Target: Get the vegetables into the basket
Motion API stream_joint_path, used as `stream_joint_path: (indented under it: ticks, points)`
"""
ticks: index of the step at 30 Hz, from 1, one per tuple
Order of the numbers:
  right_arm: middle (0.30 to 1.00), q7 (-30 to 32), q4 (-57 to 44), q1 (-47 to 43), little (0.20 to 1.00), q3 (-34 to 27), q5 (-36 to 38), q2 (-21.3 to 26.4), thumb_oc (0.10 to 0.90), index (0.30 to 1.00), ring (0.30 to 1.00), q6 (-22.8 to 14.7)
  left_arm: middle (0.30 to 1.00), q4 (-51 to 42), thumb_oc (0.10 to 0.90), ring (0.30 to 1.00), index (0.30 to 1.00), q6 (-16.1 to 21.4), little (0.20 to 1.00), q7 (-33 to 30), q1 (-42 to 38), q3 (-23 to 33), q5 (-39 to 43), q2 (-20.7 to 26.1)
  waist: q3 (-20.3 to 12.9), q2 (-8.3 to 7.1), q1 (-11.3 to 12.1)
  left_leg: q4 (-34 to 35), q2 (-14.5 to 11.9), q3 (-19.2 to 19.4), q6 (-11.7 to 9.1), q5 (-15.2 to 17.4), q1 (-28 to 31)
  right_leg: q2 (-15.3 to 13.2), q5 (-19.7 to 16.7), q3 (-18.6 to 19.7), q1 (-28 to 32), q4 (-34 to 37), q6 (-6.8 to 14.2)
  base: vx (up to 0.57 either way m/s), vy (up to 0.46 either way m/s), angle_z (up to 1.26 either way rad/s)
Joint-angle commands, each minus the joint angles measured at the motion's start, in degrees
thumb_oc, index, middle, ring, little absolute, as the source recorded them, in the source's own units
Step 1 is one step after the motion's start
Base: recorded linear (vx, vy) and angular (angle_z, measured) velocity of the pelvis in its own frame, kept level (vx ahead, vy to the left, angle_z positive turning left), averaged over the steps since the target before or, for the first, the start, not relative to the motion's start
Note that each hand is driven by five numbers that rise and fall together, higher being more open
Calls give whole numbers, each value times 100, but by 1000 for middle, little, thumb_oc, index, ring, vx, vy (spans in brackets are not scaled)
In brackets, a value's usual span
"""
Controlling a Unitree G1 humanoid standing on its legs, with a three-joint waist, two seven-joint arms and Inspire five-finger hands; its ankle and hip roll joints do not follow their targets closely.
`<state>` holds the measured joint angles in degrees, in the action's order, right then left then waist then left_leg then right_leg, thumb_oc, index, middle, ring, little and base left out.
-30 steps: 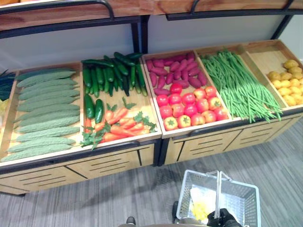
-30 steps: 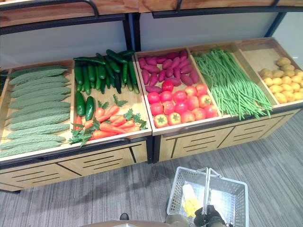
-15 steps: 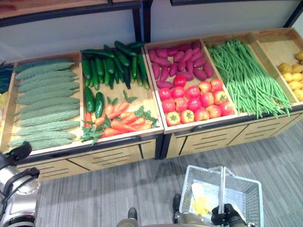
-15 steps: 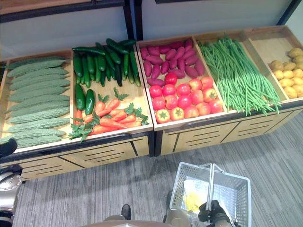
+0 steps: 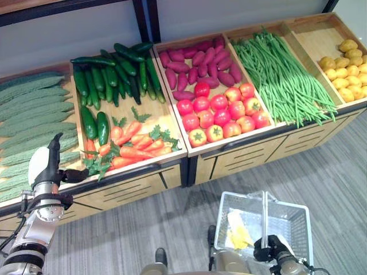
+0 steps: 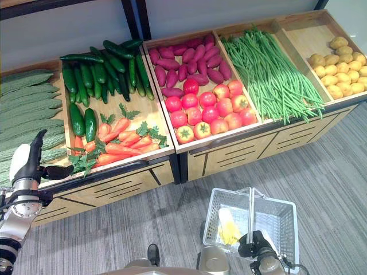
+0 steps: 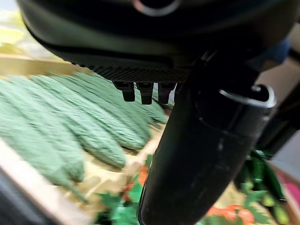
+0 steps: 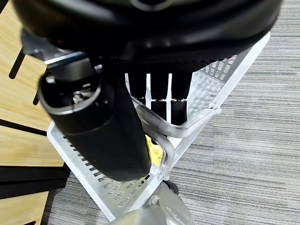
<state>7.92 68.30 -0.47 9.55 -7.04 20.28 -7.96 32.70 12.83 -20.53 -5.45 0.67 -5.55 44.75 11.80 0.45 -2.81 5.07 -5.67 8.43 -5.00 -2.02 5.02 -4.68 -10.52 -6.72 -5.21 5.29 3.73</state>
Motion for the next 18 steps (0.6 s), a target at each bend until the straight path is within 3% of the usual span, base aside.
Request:
stream_joint_path:
  ticks: [1,9,13,18]
  points:
    - [300,34,-62,-11,300,534,-288,274,400,300,300,-121,1000,-1,900,1000,1000,329,1000,-177,-721,150,-17,929,-169,-277,-118,-7,-139,-331,-162,224,-68,-571,210,175,299,-50,706,0,0,0]
    - [300,-31,9,-45,300,563,-315,274,400,300,300,-92,1000,62,900,1000,1000,321,1000,193,-897,-177,62,970,-164,-243,-172,-7,-153,-288,-168,235,-16,-544,220,223,325,-38,692,7,0,-1]
    - [300,-69,-71,-69,300,511,-307,367,400,300,300,-72,1000,-278,900,1000,1000,385,1000,667,-1005,-571,191,1125,-72,-230,-222,-7,-152,-265,-166,218,-57,-546,193,264,248,-47,697,0,0,0]
    - [300,-78,-12,-122,300,514,-313,377,400,300,300,-56,1000,-348,900,1000,1000,351,1000,648,-1120,-719,51,1110,-7,-221,-228,-7,-148,-249,-160,207,-100,-543,177,304,171,-66,698,-1,5,-2]
